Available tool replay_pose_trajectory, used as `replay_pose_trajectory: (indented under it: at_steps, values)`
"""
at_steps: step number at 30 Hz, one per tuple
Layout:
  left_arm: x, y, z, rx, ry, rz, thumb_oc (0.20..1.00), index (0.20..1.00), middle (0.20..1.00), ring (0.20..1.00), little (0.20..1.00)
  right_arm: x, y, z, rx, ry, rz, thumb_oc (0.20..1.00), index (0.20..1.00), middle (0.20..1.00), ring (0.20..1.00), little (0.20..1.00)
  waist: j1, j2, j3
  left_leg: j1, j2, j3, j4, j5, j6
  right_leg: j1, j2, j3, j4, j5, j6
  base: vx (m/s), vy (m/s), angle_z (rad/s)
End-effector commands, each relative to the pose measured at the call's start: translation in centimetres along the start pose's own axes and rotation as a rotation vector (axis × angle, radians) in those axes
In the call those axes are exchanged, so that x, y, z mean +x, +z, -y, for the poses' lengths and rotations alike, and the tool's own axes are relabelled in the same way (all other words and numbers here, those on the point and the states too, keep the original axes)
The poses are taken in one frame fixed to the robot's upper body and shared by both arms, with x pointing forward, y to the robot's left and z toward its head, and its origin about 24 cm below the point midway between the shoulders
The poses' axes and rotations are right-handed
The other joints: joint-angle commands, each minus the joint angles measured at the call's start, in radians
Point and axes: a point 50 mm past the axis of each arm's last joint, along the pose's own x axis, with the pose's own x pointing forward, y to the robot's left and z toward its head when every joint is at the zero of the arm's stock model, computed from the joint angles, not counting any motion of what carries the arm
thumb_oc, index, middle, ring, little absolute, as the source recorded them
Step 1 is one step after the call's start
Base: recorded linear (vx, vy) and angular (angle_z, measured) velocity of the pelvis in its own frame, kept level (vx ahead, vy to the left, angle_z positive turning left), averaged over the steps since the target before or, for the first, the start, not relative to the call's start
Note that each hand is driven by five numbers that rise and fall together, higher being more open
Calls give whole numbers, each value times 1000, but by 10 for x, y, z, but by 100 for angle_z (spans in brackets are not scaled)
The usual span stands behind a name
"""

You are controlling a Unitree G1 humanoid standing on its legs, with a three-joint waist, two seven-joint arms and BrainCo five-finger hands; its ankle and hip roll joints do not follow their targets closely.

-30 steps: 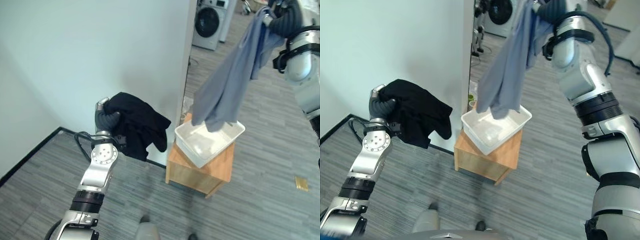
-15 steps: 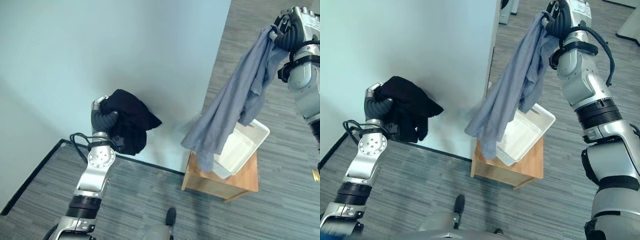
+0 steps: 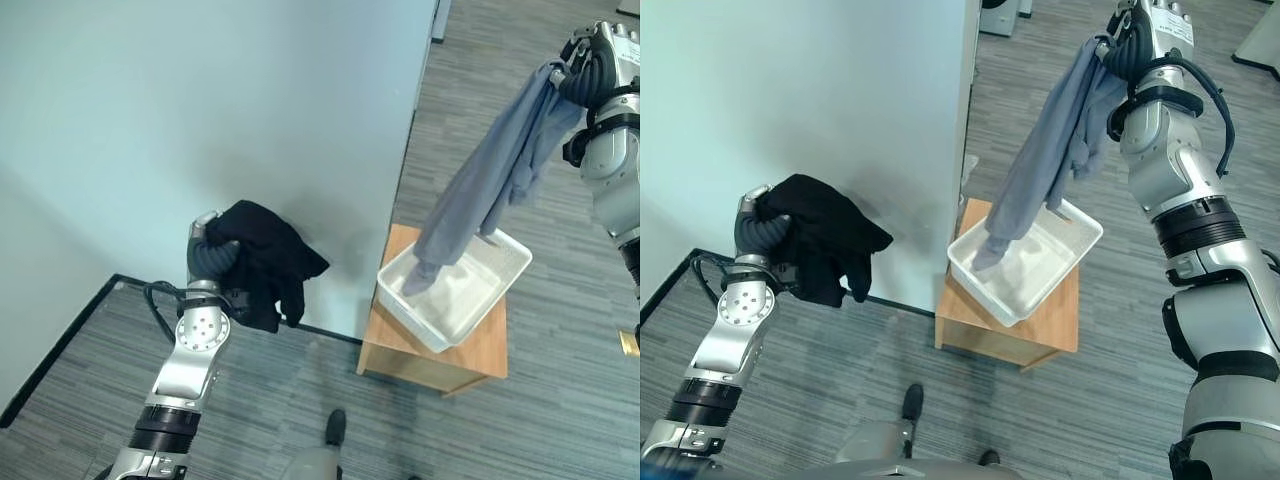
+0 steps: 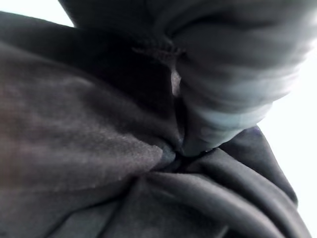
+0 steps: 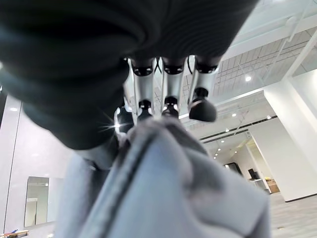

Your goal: Pick up bed clothes into laundry basket.

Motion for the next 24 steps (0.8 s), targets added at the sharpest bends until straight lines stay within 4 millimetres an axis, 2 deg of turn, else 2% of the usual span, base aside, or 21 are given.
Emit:
replay_pose_trajectory:
  at_steps: [1,6,11,12,13,14,17,21,22,24]
  values:
    - [7,30,18,-120,-38,150,200,200,200,200,200,12,4,34,-87,-155,43,200,200,200,200,200,23,46,-67,110,116,35,14,-106,-127,-38,-12,-20,17,-27,22,25,28,-5]
    - [6,34,22,-152,-53,158,200,200,200,200,200,0,-2,1,-75,-54,9,200,200,200,200,200,30,58,-48,95,110,43,14,-104,-117,-57,-22,-15,17,-20,28,28,42,-5]
    - [5,36,28,-172,-77,161,200,200,200,200,200,-5,-11,-7,-92,-29,-27,200,200,200,200,200,34,56,-34,66,106,33,14,-97,-118,-78,-24,-23,17,-16,29,-7,3,3]
    - [5,38,33,-187,-98,166,200,200,200,200,200,-9,-23,-15,-95,1,-73,200,200,200,200,200,38,57,-24,47,102,24,14,-92,-120,-91,-26,-30,17,-14,29,-33,8,15]
    - [5,38,35,-195,-105,166,200,200,200,200,200,-12,-29,-20,-89,21,-100,382,382,382,382,382,39,57,-20,37,101,21,14,-89,-121,-99,-26,-32,17,-14,29,-46,12,15]
    - [4,38,36,-203,-114,164,200,200,200,200,200,-14,-34,-24,-80,39,-124,1000,1000,1000,1000,1000,40,59,-17,30,100,19,14,-86,-122,-104,-27,-34,17,-13,29,-44,12,16]
    - [3,40,40,-223,-133,166,200,200,200,200,200,-21,-39,-35,-37,69,-169,1000,1000,1000,1000,1000,42,61,-12,16,96,16,14,-84,-121,-116,-31,-37,17,-11,34,-25,27,15]
    - [4,44,45,-234,-136,174,200,200,200,200,200,-32,-32,-42,96,33,-163,1000,1000,1000,1000,1000,30,64,-10,21,90,19,14,-93,-114,-114,-39,-28,17,-7,39,-6,52,1]
    - [3,50,50,-243,-154,196,200,200,200,200,200,-40,-27,-43,191,2,-157,1000,1000,1000,1000,1000,17,67,-12,32,85,27,14,-105,-106,-112,-47,-17,17,-2,44,12,69,1]
    - [3,59,58,-252,-179,228,200,200,200,200,200,-47,-22,-42,266,-31,-141,1000,1000,1000,1000,1000,3,64,-17,43,80,35,14,-117,-97,-111,-53,-5,17,1,48,26,62,-2]
